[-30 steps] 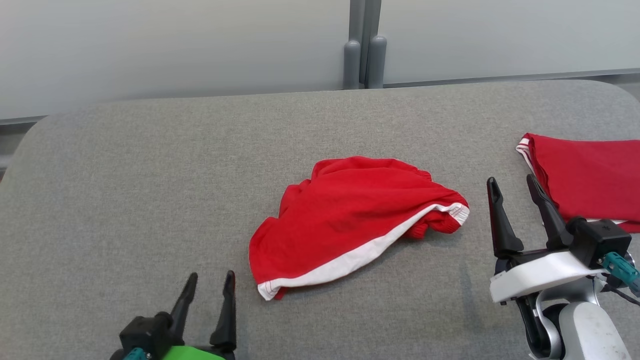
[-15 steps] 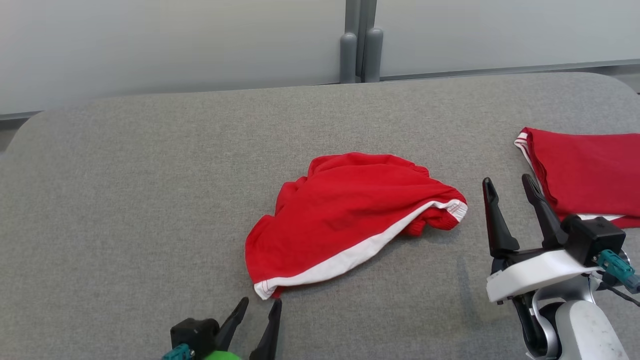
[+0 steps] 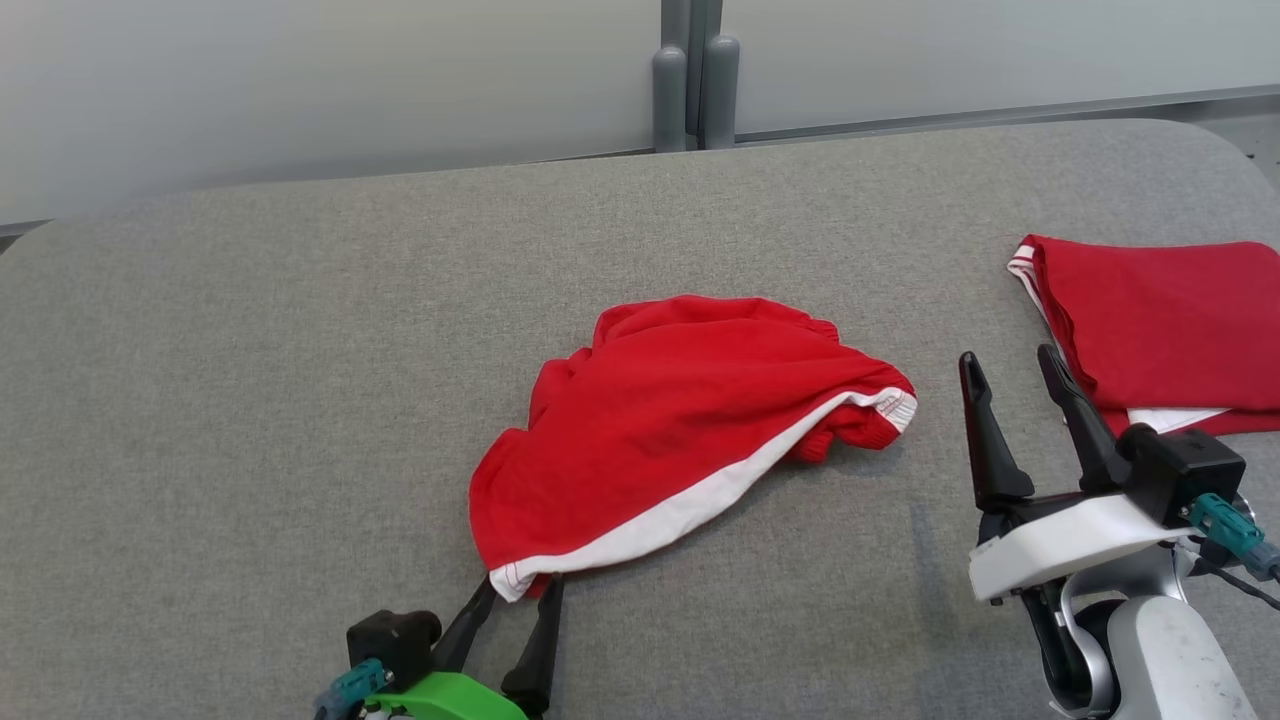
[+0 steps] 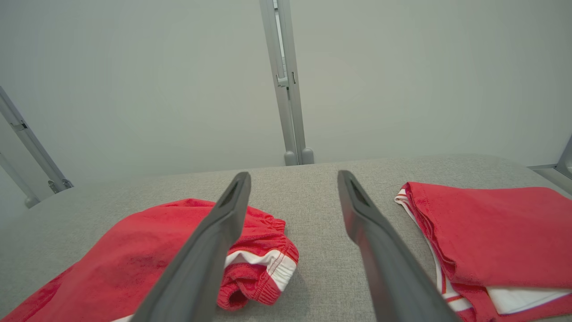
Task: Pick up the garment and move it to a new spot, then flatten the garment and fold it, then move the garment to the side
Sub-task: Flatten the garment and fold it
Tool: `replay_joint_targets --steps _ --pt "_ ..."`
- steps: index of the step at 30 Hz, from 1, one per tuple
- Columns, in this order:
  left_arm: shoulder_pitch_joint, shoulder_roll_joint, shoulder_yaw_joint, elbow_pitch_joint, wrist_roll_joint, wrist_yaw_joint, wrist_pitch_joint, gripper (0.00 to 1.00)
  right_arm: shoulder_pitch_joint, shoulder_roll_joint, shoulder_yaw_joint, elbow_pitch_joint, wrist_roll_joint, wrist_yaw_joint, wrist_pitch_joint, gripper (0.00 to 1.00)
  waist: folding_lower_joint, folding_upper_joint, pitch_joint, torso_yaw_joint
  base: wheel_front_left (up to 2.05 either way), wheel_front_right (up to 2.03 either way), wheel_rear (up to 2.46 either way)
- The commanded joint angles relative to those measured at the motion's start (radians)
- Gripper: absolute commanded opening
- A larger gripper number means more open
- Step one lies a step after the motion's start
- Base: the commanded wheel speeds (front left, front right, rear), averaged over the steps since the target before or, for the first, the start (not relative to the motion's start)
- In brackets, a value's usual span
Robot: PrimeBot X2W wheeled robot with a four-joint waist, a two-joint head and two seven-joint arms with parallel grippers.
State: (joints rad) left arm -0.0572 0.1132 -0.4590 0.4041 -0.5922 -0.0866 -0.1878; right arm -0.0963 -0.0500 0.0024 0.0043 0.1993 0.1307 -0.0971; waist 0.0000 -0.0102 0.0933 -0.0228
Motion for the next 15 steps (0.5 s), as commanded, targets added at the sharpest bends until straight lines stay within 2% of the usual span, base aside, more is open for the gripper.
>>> replay_joint_targets --steps 1,2,3,4,5,6,7,8,15 --pt "-0.019 -0.001 0.002 0.011 -0.009 -0.006 -0.009 1.0 -0.006 -0.001 -0.003 0.0 0.002 0.0 0.002 1.0 0.0 0.0102 0.001 -0.001 0.0 0.0 0.0" --pt "-0.024 -0.003 0.0 0.016 -0.01 -0.008 -0.014 0.99 -0.006 -0.001 -0.004 0.001 0.003 0.0 0.002 1.0 0.0 0.0102 0.001 -0.001 0.0 0.0 0.0" --pt "-0.028 -0.005 -0.001 0.024 -0.011 -0.009 -0.018 0.83 -0.006 -0.001 -0.004 0.002 0.004 0.0 0.002 1.0 0.0 0.0102 0.001 -0.001 0.0 0.0 0.0" --pt "-0.033 -0.007 -0.003 0.03 -0.013 -0.011 -0.019 0.62 -0.007 -0.001 -0.004 0.003 0.004 0.0 0.002 1.0 0.0 0.0102 0.001 -0.001 0.0 0.0 0.0" --pt "-0.037 -0.009 -0.003 0.036 -0.014 -0.013 -0.024 0.46 -0.008 -0.001 -0.004 0.004 0.005 0.0 0.003 1.0 0.0 0.0102 0.001 -0.001 0.0 0.0 0.0" --pt "-0.039 -0.01 -0.005 0.041 -0.014 -0.013 -0.026 0.38 -0.009 -0.001 -0.003 0.004 0.005 0.0 0.003 1.0 0.0 0.0102 0.001 -0.002 0.0 0.0 0.0" --pt "-0.044 -0.011 -0.007 0.05 -0.017 -0.017 -0.03 0.13 -0.01 -0.001 -0.004 0.005 0.007 0.0 0.002 1.0 0.0 0.0102 0.002 -0.002 0.0 0.0 0.0" --pt "-0.046 -0.011 -0.008 0.055 -0.018 -0.017 -0.033 0.0 -0.011 -0.001 -0.005 0.005 0.007 0.0 0.003 1.0 0.0 0.0102 0.002 -0.002 0.0 0.0 0.0" --pt "-0.06 -0.005 0.026 0.051 -0.022 -0.008 -0.059 0.0 -0.001 -0.002 -0.02 0.034 0.017 0.0 0.029 1.0 0.0 0.0102 0.006 0.006 0.0 0.0 0.0"
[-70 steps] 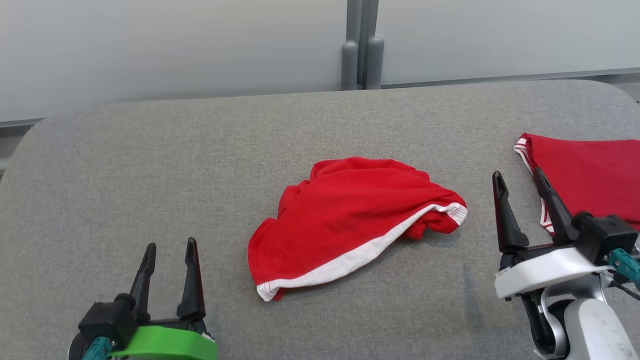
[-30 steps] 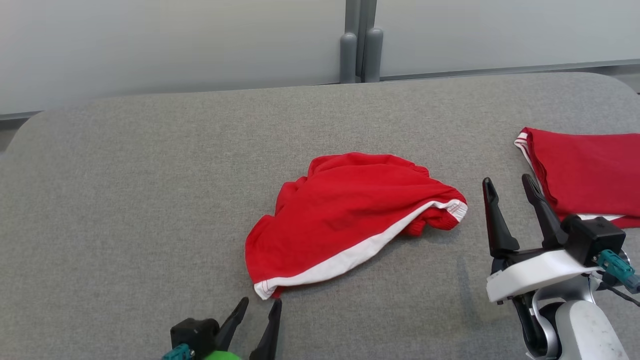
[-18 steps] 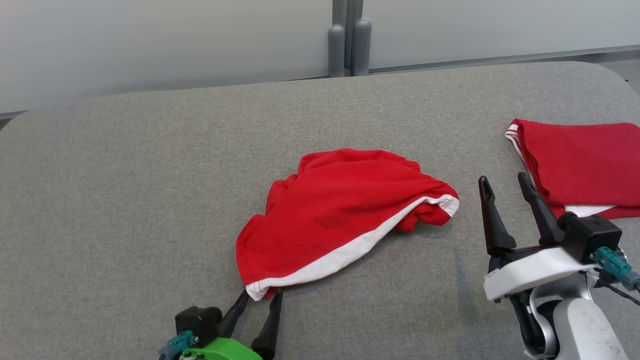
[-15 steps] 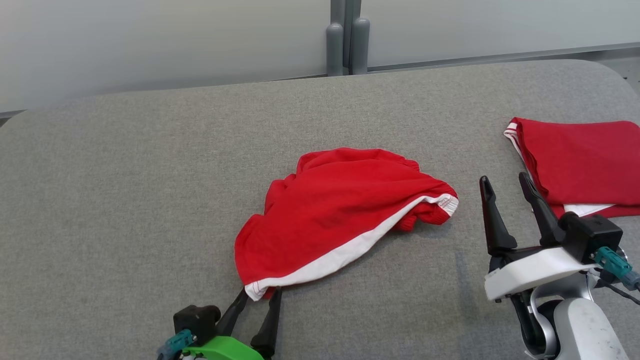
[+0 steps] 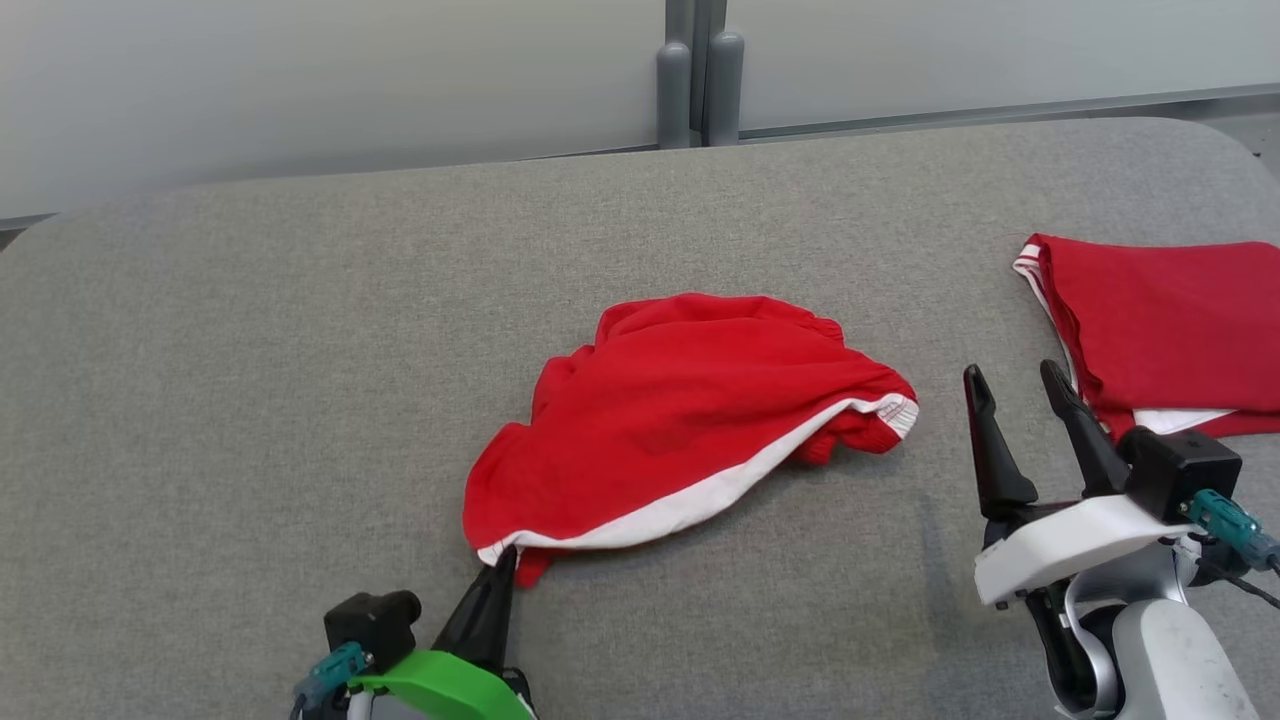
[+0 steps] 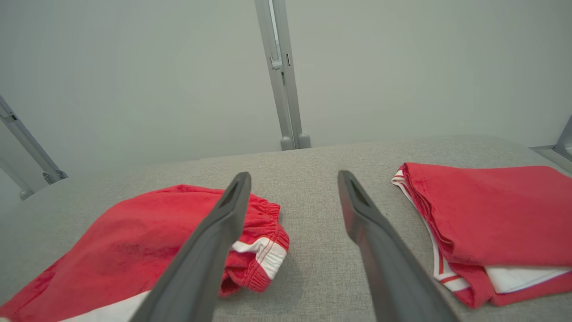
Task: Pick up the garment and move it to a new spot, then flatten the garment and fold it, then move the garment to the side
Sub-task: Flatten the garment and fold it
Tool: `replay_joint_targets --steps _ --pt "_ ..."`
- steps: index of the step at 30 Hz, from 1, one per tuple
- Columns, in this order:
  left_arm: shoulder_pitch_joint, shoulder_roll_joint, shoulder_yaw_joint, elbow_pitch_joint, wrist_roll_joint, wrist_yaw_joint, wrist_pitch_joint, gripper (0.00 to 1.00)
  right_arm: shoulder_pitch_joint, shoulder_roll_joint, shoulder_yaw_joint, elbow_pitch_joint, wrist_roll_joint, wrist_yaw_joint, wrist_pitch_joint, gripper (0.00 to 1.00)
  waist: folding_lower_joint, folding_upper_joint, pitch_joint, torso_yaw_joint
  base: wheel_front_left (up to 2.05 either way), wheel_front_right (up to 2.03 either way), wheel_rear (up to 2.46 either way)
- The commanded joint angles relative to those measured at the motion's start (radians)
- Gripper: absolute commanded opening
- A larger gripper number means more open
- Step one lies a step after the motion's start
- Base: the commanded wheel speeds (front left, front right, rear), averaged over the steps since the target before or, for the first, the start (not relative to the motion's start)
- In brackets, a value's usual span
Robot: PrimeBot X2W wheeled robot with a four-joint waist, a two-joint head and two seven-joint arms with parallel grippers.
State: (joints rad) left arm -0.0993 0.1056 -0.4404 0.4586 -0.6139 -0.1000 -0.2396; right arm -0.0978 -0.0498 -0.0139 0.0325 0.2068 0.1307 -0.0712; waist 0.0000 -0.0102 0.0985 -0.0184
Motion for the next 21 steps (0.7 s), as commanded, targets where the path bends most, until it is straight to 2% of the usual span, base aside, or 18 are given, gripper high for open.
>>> replay_joint_targets --steps 1,10,21 --pt "-0.019 0.003 0.014 -0.009 -0.001 0.008 -0.009 0.0 0.002 -0.002 -0.006 0.018 0.016 0.0 0.016 1.0 0.0 0.0102 0.002 0.004 0.0 0.0 0.0" --pt "-0.034 0.015 0.051 -0.029 0.01 0.019 -0.021 0.0 -0.019 -0.002 0.052 0.132 0.159 0.0 0.112 1.0 0.0 0.0102 0.015 0.013 0.0 0.0 0.0" --pt "-0.056 0.018 0.079 -0.01 0.005 0.018 -0.026 0.0 -0.086 -0.05 0.122 0.262 0.233 0.0 0.116 1.0 0.0 0.0102 0.032 0.024 0.0 0.0 0.0"
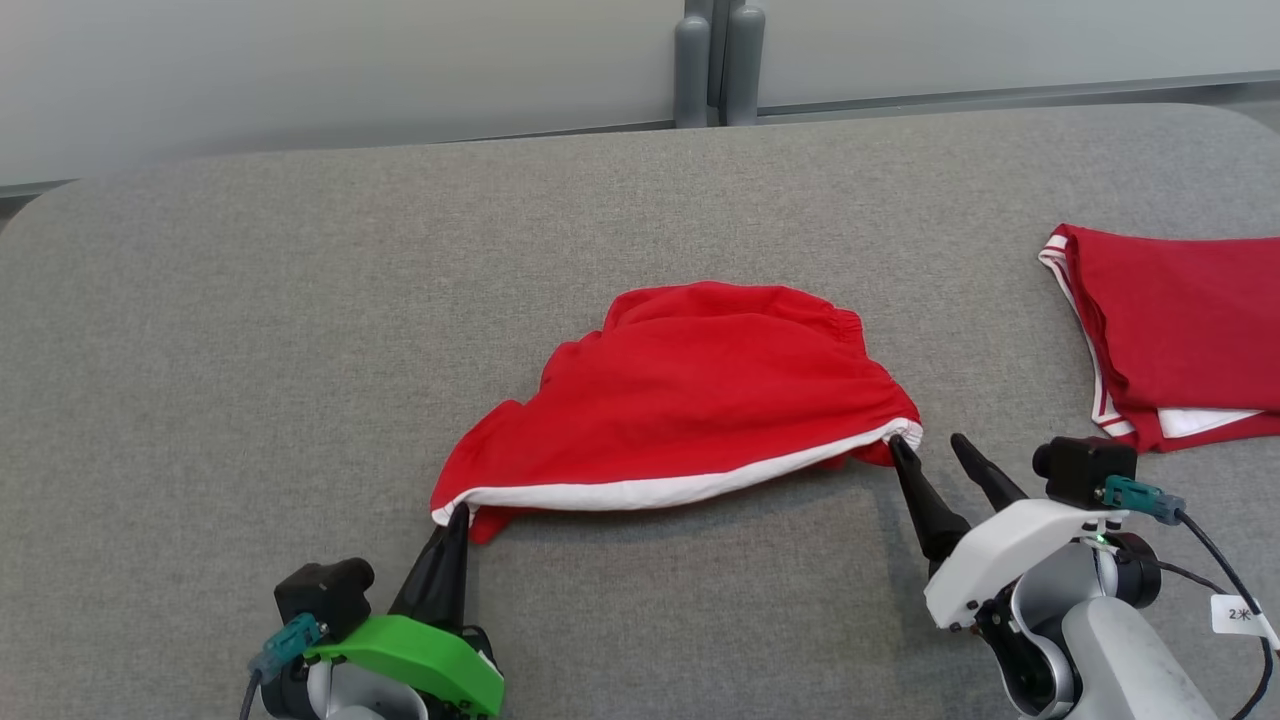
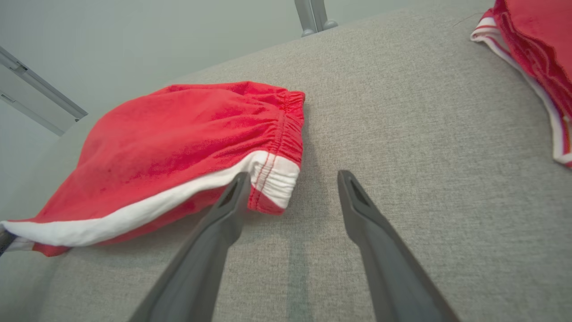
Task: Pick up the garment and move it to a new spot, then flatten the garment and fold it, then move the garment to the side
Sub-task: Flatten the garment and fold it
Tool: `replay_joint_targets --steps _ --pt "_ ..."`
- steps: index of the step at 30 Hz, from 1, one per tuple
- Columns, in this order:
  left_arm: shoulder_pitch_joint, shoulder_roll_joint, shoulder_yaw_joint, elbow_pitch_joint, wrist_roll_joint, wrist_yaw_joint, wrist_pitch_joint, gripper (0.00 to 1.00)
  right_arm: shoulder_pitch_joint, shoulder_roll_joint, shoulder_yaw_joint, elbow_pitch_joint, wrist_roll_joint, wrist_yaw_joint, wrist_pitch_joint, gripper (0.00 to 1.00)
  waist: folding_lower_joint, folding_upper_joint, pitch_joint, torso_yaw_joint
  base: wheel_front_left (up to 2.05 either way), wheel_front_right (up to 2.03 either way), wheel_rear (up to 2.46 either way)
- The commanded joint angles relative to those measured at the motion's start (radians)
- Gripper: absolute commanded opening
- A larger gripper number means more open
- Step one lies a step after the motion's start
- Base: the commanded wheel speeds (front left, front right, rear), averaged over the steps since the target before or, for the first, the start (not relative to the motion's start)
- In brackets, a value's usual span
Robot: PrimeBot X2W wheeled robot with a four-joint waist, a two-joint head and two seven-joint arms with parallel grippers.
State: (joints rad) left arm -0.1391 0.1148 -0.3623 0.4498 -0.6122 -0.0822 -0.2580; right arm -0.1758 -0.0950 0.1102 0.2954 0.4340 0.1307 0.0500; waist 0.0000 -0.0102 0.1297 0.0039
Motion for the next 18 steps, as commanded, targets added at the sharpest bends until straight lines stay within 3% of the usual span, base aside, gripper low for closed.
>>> replay_joint_targets --steps 1,4,8,13,15,16,18 --pt "-0.021 0.009 0.004 0.002 0.002 -0.001 -0.008 0.0 -0.014 -0.009 0.005 0.01 0.01 0.0 -0.008 1.0 0.0 0.0102 0.002 0.003 0.0 0.0 0.0" --pt "-0.031 0.011 0.012 0.017 0.003 -0.004 -0.007 0.0 -0.029 -0.021 0.03 0.039 0.023 0.0 -0.02 1.0 0.0 0.0102 0.005 0.006 0.0 0.0 0.0" --pt "-0.044 0.013 0.021 0.029 0.004 -0.008 -0.007 0.0 -0.055 -0.033 0.069 0.074 0.042 0.0 -0.029 0.74 0.0 0.0102 0.008 0.006 0.0 0.0 0.0" --pt "-0.05 0.01 0.025 0.038 0.011 -0.012 -0.008 0.0 -0.081 -0.047 0.113 0.101 0.062 0.0 -0.044 0.59 0.0 0.0102 0.012 0.01 0.0 0.0 0.0" --pt "-0.053 0.009 0.028 0.04 0.012 -0.013 -0.008 0.0 -0.086 -0.057 0.127 0.108 0.067 0.0 -0.051 0.41 0.0 0.0102 0.013 0.011 0.0 0.0 0.0" --pt "-0.053 0.008 0.03 0.04 0.013 -0.013 -0.008 0.0 -0.089 -0.06 0.132 0.111 0.067 0.0 -0.055 0.38 0.0 0.0102 0.013 0.011 0.0 0.0 0.0" --pt "-0.053 0.006 0.034 0.039 0.016 -0.015 -0.008 0.0 -0.096 -0.067 0.145 0.107 0.064 0.0 -0.066 0.09 0.0 0.0102 0.013 0.012 0.0 0.0 0.0"
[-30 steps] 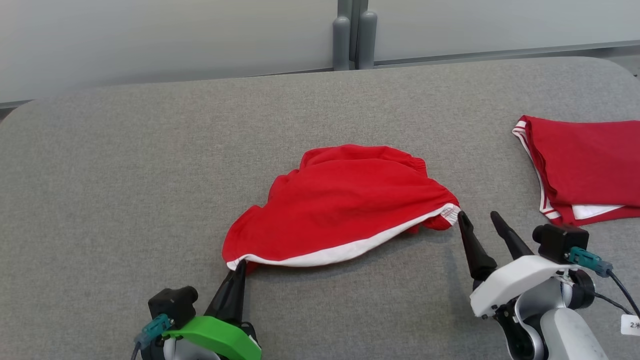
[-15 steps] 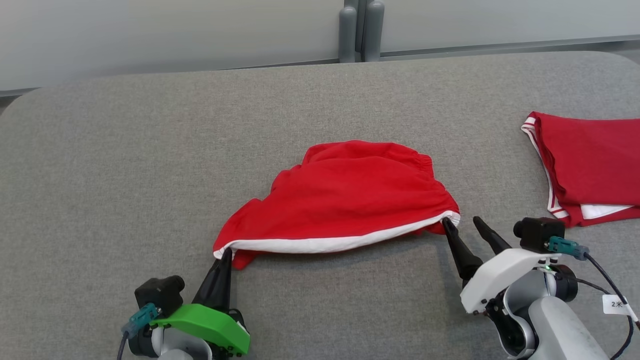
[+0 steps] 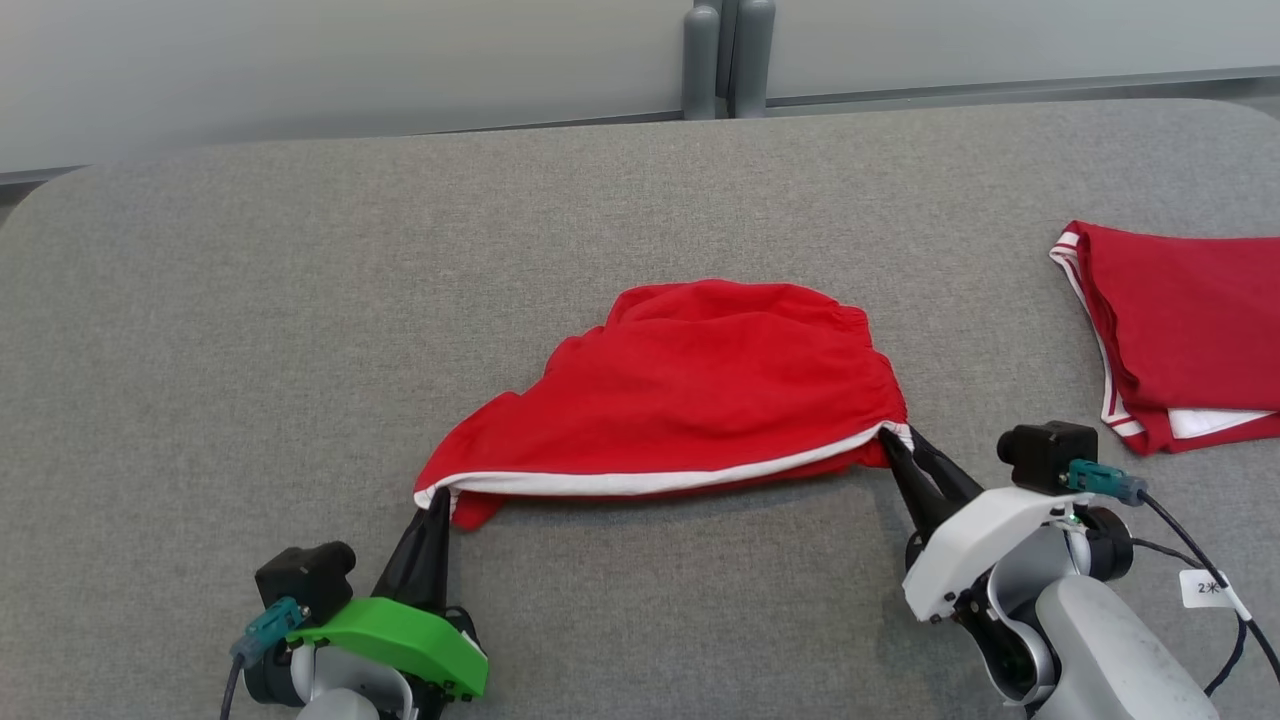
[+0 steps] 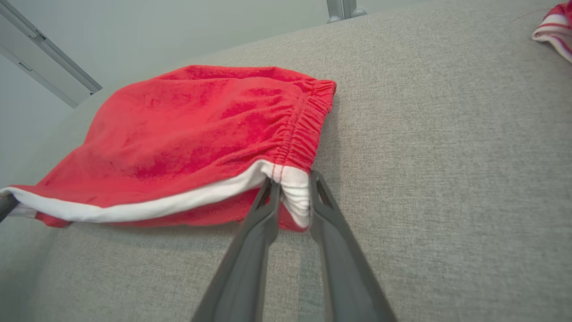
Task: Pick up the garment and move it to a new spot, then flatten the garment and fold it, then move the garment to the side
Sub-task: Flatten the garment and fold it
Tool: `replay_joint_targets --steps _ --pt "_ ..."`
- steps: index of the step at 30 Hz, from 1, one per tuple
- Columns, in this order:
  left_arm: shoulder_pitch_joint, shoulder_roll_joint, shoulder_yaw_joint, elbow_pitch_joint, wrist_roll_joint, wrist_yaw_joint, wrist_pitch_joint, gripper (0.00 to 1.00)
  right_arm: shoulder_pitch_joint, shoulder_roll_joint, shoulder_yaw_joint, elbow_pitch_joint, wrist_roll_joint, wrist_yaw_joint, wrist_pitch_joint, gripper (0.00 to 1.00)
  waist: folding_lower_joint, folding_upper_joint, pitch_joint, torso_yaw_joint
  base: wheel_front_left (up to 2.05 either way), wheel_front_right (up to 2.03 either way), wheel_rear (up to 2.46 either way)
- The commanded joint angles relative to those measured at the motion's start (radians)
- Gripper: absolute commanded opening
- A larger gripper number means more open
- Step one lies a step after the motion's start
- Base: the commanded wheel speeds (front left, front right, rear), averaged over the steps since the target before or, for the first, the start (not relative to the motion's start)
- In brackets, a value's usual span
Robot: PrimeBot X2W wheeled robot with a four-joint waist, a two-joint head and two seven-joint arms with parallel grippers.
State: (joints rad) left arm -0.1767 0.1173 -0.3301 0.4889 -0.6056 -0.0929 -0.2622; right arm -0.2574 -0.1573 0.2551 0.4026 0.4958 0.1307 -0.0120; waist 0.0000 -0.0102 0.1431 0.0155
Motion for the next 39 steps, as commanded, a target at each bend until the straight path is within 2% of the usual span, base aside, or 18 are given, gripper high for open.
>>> replay_joint_targets --steps 1,6,12,18,25,26,27,34,39 --pt "-0.014 0.004 0.006 -0.003 0.011 -0.004 -0.003 0.0 -0.017 -0.009 0.005 -0.003 0.0 0.0 -0.012 0.0 0.0 0.0102 0.0 0.0 0.0 0.0 0.0" --pt "-0.018 0.006 0.035 -0.038 0.023 -0.006 -0.003 0.0 -0.027 -0.029 0.019 -0.046 0.009 0.0 -0.037 0.0 0.0 0.0102 -0.004 -0.003 0.0 0.0 0.0" --pt "-0.046 0.016 0.062 -0.125 0.024 -0.014 -0.003 0.0 -0.032 -0.072 0.027 -0.16 0.016 0.0 -0.016 0.0 0.0 0.0102 -0.019 -0.006 0.0 0.0 0.0" --pt "-0.095 0.052 0.067 -0.246 0.026 -0.019 0.015 0.0 -0.011 -0.143 0.019 -0.332 0.033 0.0 0.059 0.0 0.0 0.0102 -0.053 -0.014 0.0 0.0 0.0" --pt "-0.134 0.106 0.074 -0.427 0.026 -0.005 0.096 0.0 0.036 -0.196 -0.049 -0.57 0.121 0.0 0.178 0.0 0.0 0.0102 -0.101 -0.032 0.0 0.0 0.0" --pt "-0.134 0.106 0.074 -0.427 0.026 -0.005 0.096 0.0 0.036 -0.196 -0.049 -0.57 0.121 0.0 0.178 0.0 0.0 0.0102 -0.101 -0.032 0.0 0.0 0.0" --pt "-0.146 0.122 0.079 -0.482 0.03 0.0 0.118 0.0 0.051 -0.204 -0.076 -0.631 0.135 0.0 0.206 0.0 0.0 0.0102 -0.113 -0.037 0.0 0.0 0.0" --pt "-0.21 0.171 0.085 -0.667 0.024 0.013 0.222 0.0 0.071 -0.177 -0.186 -0.823 0.138 0.0 0.279 0.0 0.0 0.0102 -0.131 -0.048 0.0 0.0 0.0" --pt "-0.273 0.204 0.089 -0.693 0.017 0.015 0.296 0.0 0.046 -0.141 -0.224 -0.855 0.125 0.0 0.328 0.0 0.0 0.0102 -0.108 -0.048 0.0 0.0 0.0"
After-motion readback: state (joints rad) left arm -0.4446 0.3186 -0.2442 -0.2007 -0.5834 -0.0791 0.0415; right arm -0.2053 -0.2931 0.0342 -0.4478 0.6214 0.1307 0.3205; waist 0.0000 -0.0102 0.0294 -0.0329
